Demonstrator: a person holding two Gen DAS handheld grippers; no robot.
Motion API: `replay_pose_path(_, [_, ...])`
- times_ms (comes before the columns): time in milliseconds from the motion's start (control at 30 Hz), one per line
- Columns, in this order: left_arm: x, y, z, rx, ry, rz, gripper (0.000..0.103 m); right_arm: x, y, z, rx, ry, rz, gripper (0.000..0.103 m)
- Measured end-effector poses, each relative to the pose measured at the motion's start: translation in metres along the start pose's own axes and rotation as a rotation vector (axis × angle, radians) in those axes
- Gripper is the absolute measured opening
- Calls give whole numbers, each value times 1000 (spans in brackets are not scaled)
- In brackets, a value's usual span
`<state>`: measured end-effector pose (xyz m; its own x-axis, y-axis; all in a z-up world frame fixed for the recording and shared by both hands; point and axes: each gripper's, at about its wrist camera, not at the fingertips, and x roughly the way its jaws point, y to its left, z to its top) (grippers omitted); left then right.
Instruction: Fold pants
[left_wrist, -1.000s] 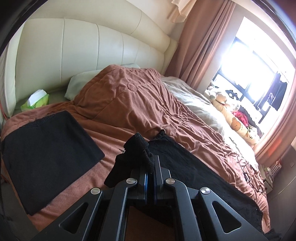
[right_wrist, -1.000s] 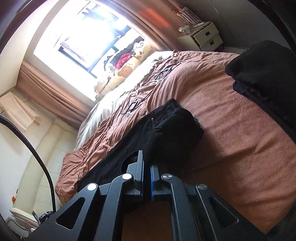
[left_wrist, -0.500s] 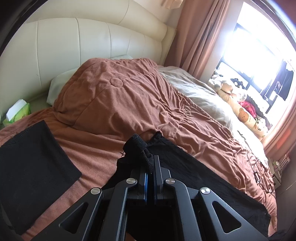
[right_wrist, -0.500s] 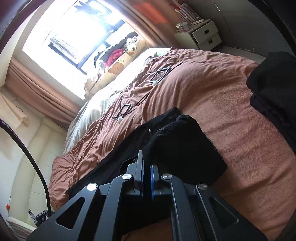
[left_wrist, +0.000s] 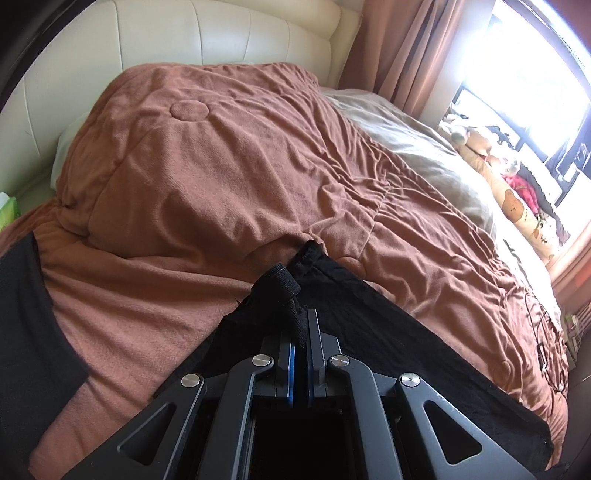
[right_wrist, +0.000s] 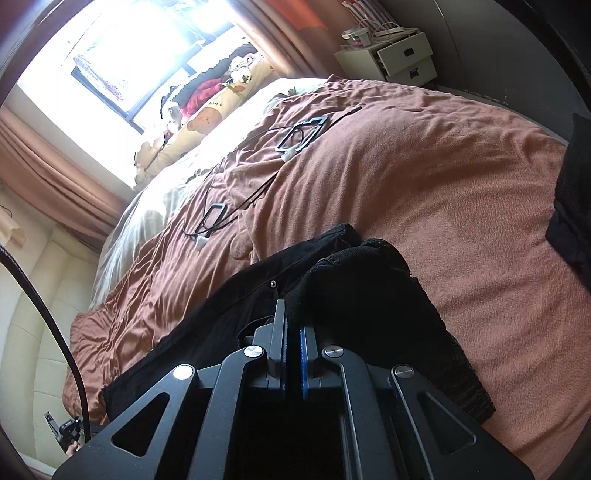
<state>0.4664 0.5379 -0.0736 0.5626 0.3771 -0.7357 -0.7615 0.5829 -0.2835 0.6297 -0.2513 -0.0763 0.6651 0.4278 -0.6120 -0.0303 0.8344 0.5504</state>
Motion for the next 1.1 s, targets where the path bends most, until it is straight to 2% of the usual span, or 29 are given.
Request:
replay_pose_path(267, [54,-13,16,-13,43,24,4,48,20,19,-50,26,-43,2])
replay_pose_path(633, [119,-31,27,-9,100,79,4,111,29,31,-58,59,-116,2])
replay_pose_path(900, [143,-40,28,30,112,152,4,138,46,43,-99,86,-162,2])
replay_pose_path(1100, [149,-38,29,39,104,186,4,154,53,52,-116,96,-157,2])
